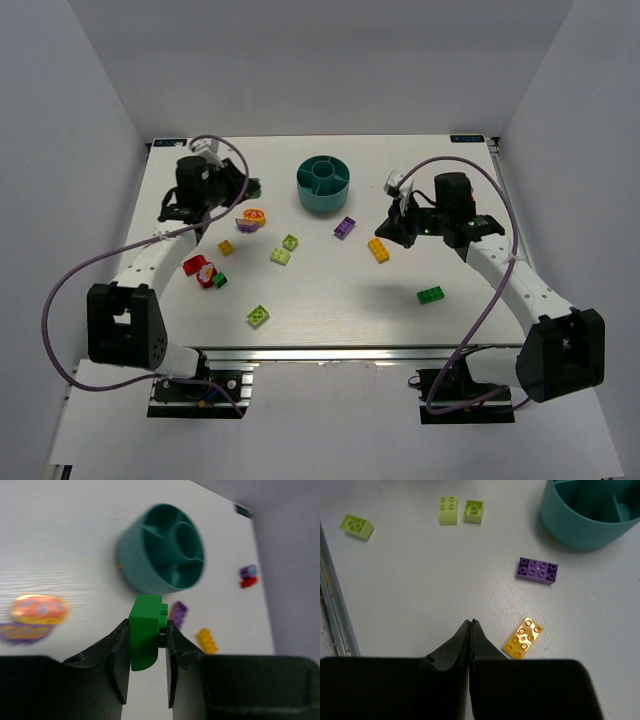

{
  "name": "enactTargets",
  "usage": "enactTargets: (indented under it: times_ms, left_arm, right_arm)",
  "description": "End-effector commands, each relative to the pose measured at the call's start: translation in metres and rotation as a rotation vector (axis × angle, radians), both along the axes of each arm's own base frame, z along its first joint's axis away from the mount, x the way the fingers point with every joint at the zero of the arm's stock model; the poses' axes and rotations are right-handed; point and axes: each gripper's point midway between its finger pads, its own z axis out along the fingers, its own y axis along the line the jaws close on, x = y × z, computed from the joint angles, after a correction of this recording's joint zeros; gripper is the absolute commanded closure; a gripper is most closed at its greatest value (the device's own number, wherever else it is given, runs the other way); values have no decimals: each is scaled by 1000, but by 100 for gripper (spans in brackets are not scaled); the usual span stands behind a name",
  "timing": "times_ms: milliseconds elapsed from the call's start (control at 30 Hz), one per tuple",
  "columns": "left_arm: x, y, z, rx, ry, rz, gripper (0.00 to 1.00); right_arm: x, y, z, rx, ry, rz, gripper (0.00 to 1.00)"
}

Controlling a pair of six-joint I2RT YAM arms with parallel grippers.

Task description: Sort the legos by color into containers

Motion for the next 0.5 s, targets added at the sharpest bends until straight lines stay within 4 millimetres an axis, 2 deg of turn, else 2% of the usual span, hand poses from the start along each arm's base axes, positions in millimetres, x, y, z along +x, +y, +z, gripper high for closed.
enactTargets:
  times_ms: [0, 100, 133, 200, 233, 333, 367, 467]
  left_arm:
    - [4, -68, 46, -254, -78, -88, 97]
    - [15, -88, 54, -283, -94, -82, 97]
    - [21, -90, 46, -287, -75, -68, 97]
    - [27, -99, 46, -294, -76, -53, 96]
    - [33, -100, 38, -293, -63, -31, 96]
    - [42, -108, 34, -283, -69, -4, 96]
    - [47, -111, 26, -276, -58, 4, 96]
    - [57, -119, 26, -269, -71, 32, 95]
  right_arm:
    - [21, -6, 29, 73, -45, -117, 99]
    - [23, -8, 28, 82, -30, -129, 94]
    - [23, -9, 27, 82, -26, -133, 93]
    - [24, -12, 28, 85, -31, -143, 92]
    - [24, -13, 26, 85, -27, -147, 91]
    - [25, -17, 26, 88, -27, -158, 91]
    - [26, -18, 24, 86, -23, -162, 91]
    - [25, -20, 24, 88, -20, -165, 91]
